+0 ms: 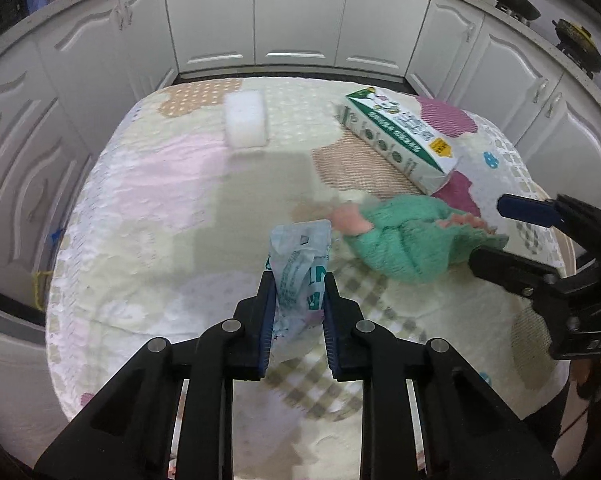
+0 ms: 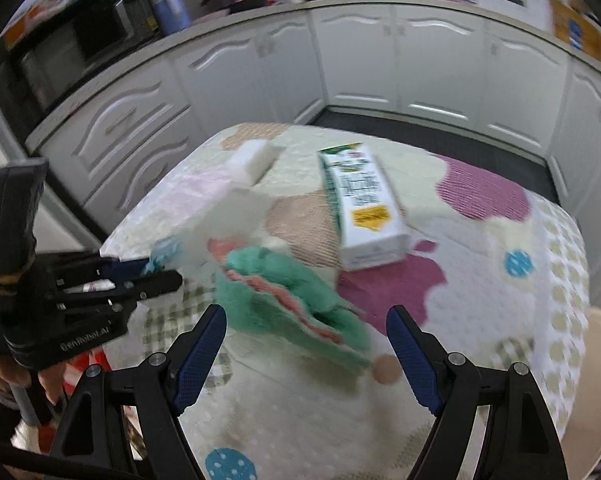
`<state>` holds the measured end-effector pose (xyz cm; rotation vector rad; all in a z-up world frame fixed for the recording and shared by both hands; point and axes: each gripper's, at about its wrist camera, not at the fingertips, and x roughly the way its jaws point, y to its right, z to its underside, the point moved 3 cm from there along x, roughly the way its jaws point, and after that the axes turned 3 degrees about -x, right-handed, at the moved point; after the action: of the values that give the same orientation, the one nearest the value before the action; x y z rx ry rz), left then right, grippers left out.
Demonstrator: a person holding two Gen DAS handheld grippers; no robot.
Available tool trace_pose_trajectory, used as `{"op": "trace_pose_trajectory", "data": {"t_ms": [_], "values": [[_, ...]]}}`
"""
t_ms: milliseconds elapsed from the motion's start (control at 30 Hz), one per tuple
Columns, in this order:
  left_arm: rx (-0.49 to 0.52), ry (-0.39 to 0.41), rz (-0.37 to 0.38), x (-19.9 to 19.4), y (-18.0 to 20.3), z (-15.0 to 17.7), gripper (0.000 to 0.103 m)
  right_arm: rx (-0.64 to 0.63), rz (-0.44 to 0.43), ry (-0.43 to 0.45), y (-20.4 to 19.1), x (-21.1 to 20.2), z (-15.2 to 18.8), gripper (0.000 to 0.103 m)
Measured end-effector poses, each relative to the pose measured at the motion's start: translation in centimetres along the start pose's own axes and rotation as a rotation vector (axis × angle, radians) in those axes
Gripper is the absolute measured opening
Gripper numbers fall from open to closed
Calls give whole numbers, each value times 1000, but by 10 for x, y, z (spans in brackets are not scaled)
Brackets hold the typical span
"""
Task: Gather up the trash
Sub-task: 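Grasp the clear plastic wrapper with the left gripper while the right gripper grasps the green towel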
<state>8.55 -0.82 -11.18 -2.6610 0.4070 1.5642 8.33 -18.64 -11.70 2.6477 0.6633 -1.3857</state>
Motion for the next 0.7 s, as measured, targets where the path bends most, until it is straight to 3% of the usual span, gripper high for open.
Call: {"op": "trace_pose_trajectory", "data": {"t_ms": [133,267,500,700], "values": [[-27,-1,-11,-6,-9,2,19,-103,-28,-55,-9,22,-7,80],[-43,4,-11,-10,-11,5,19,-129,-51,-81,-13,41,-10,80],[-46,12,-9,-10,-4,5,19,-30,-87,-38,-8,35,-5,51],[-33,20,25,-9,13,5,19,78,-66,47,4,-4,11,47]]}}
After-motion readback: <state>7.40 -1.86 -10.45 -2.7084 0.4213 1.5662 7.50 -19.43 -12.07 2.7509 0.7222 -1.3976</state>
